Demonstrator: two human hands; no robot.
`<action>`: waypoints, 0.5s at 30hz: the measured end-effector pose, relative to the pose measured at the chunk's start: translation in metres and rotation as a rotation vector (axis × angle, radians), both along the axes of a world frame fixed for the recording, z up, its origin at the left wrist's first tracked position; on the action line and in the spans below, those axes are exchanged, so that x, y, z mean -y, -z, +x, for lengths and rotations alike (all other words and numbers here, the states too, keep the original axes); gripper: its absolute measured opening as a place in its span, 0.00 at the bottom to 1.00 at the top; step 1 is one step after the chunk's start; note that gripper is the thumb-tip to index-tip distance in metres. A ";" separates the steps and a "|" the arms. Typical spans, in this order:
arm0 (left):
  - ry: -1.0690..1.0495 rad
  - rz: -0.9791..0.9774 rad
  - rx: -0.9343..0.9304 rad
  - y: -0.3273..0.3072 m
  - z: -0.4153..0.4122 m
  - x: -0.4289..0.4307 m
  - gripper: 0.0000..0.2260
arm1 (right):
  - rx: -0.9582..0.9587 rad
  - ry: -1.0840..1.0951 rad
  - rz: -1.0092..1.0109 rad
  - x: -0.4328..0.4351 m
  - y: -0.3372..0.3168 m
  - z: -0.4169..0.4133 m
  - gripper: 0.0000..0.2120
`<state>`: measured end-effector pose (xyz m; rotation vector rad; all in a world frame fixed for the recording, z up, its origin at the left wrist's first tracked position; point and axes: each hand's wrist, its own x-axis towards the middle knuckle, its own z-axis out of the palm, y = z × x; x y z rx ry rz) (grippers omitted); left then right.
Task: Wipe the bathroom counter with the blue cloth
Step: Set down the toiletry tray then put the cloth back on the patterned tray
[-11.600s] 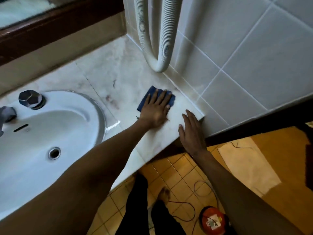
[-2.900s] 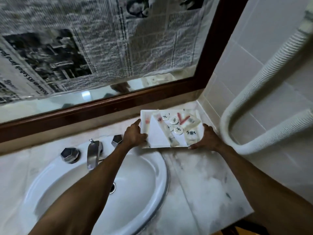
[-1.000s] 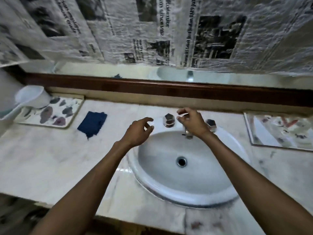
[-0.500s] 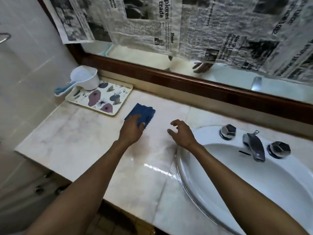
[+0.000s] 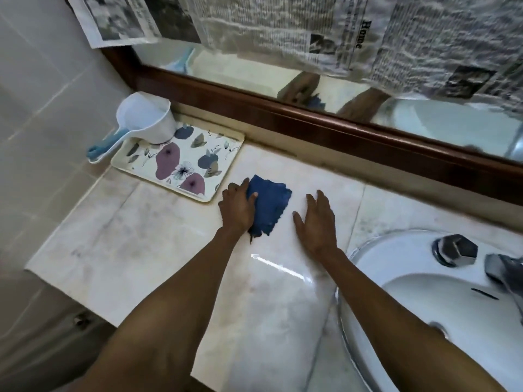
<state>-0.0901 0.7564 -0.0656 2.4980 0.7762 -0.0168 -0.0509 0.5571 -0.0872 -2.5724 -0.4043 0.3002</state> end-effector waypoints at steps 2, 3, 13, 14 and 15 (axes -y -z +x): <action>0.035 -0.055 0.101 0.007 0.002 -0.005 0.17 | 0.046 0.022 -0.017 0.000 0.006 -0.002 0.27; 0.031 -0.100 0.131 0.009 0.003 -0.009 0.16 | 0.068 0.035 -0.023 -0.002 0.009 -0.002 0.27; 0.109 -0.294 0.247 -0.013 0.039 -0.074 0.16 | 0.042 0.111 -0.117 -0.057 0.007 0.008 0.27; 0.103 -0.308 0.265 -0.015 0.044 -0.087 0.15 | 0.039 0.110 -0.116 -0.066 0.005 0.009 0.27; 0.093 -0.310 0.270 -0.018 0.049 -0.101 0.15 | 0.042 0.106 -0.119 -0.076 0.004 0.009 0.28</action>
